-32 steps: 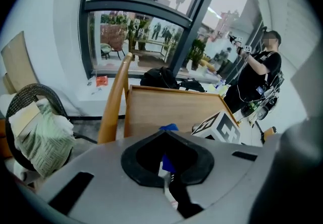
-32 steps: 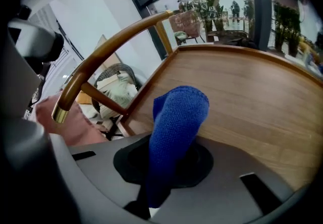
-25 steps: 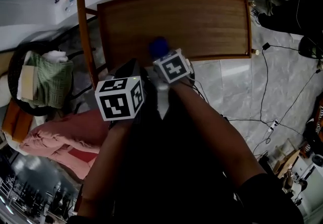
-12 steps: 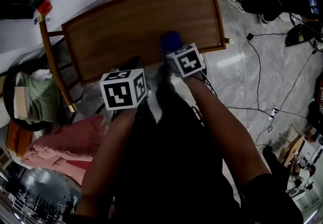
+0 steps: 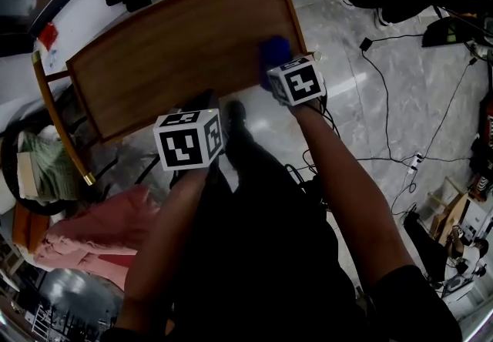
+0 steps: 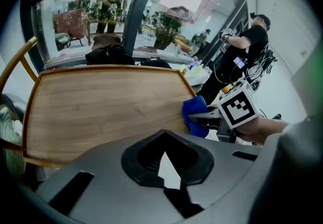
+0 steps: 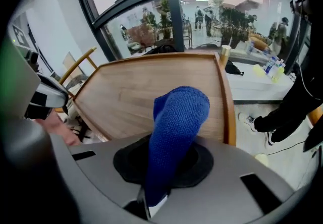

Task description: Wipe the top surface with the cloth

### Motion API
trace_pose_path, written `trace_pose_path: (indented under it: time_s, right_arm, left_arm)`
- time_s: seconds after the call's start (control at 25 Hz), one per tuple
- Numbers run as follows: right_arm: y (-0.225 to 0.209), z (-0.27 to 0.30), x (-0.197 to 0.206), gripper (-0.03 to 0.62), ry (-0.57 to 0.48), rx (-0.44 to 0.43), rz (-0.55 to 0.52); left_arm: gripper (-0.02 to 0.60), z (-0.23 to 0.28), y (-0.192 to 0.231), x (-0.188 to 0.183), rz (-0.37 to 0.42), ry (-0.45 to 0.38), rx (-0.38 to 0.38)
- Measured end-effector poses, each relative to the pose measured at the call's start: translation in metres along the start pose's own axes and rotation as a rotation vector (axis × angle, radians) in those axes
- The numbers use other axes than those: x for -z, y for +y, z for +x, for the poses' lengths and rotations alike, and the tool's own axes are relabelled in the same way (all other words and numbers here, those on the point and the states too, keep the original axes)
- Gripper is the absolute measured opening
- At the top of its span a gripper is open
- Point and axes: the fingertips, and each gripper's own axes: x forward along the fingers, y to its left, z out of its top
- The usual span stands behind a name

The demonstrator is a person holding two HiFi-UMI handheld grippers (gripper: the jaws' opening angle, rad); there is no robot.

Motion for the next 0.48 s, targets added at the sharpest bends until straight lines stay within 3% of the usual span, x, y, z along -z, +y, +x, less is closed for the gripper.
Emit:
trace_pose_path:
  time_s: [0.36,0.48]
  right_arm:
    - [-0.041,-0.011,0.000,0.048,-0.025,0.054,0.022]
    - [-0.041,-0.013,-0.004,0.048,-0.053,0.022,0.025]
  left_arm:
    - [0.009,0.002,-0.016,0.004,0.000,-0.018,-0.017]
    - [0.009,-0.007,-0.011,0.007,-0.010,-0.038,-0.035]
